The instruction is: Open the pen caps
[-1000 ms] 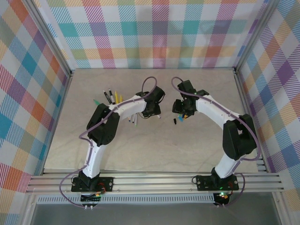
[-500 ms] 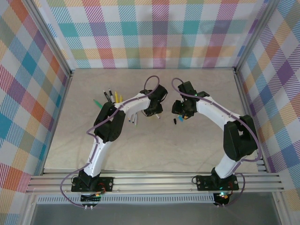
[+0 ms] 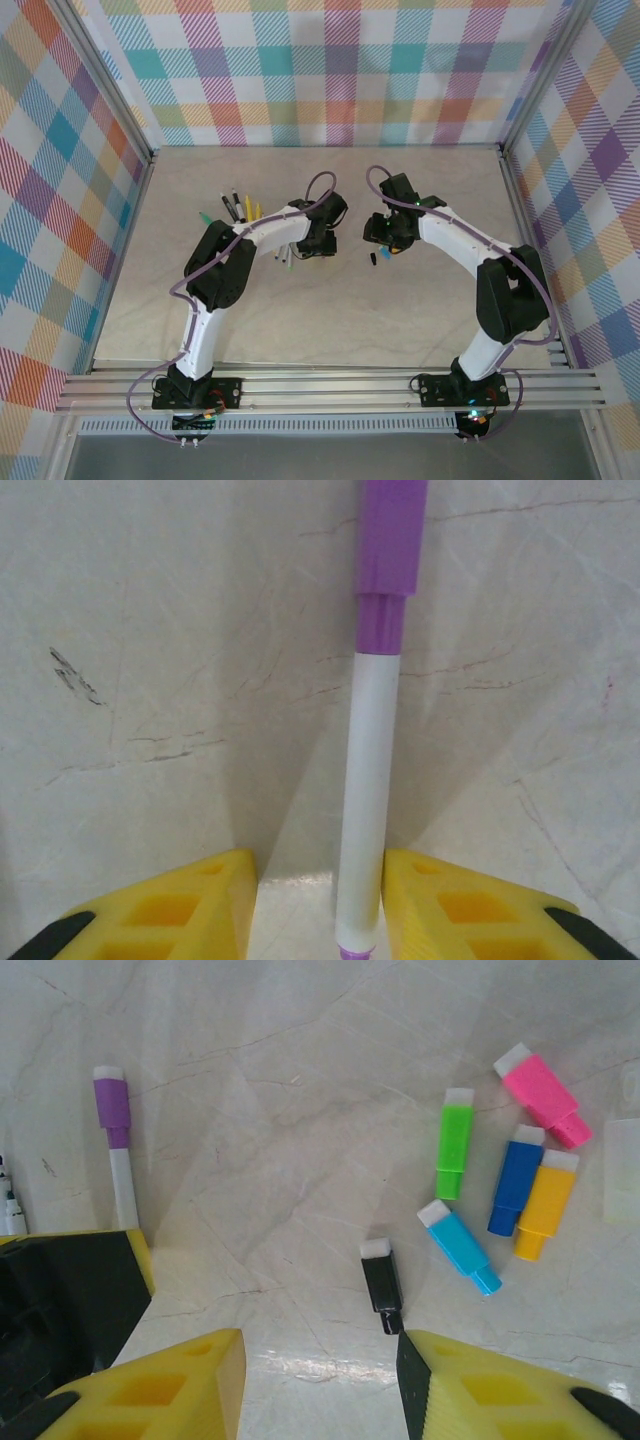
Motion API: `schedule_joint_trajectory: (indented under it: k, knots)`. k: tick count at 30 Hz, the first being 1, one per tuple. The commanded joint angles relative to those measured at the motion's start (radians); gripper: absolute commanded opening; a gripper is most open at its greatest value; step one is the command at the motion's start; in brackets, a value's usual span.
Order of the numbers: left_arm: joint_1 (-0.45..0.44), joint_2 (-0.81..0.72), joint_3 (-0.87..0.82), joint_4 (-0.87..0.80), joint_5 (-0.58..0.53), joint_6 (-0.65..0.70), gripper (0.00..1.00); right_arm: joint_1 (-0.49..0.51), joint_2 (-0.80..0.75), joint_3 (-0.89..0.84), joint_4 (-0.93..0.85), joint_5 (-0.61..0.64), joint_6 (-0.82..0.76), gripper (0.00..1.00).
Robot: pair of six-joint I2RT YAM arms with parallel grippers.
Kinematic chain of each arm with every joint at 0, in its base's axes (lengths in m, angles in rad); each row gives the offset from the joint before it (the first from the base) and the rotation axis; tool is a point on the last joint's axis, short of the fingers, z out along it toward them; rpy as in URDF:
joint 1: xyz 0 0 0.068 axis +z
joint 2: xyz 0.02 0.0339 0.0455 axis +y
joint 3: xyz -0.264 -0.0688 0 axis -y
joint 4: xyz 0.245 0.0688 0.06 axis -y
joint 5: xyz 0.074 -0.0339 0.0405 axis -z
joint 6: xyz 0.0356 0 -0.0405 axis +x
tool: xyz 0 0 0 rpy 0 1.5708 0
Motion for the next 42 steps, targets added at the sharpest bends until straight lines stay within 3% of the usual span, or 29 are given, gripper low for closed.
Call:
schedule_joint_trajectory:
  k: [1, 10, 17, 22, 25, 42]
  knots:
    - [0.005, 0.031, 0.013, -0.089, 0.053, 0.045, 0.37, -0.001, 0.031, 0.022, 0.013, -0.030, 0.023, 0.45]
    - [0.005, 0.150, 0.167, -0.146, 0.047, 0.079, 0.34, 0.000, 0.033, 0.018, 0.026, -0.045, 0.027, 0.44]
    - [0.004, 0.184, 0.210, -0.167, 0.068, 0.094, 0.14, -0.001, 0.047, 0.020, 0.037, -0.057, 0.026, 0.44]
    - [0.004, 0.172, 0.185, -0.162, 0.056, 0.111, 0.06, -0.002, 0.063, 0.022, 0.055, -0.079, 0.033, 0.44]
    - [0.004, 0.151, 0.164, -0.160, 0.058, 0.131, 0.00, -0.001, 0.075, 0.020, 0.072, -0.106, 0.037, 0.44]
    - [0.005, -0.199, -0.117, 0.031, 0.345, 0.221, 0.00, 0.000, 0.124, -0.009, 0.234, -0.345, 0.145, 0.46]
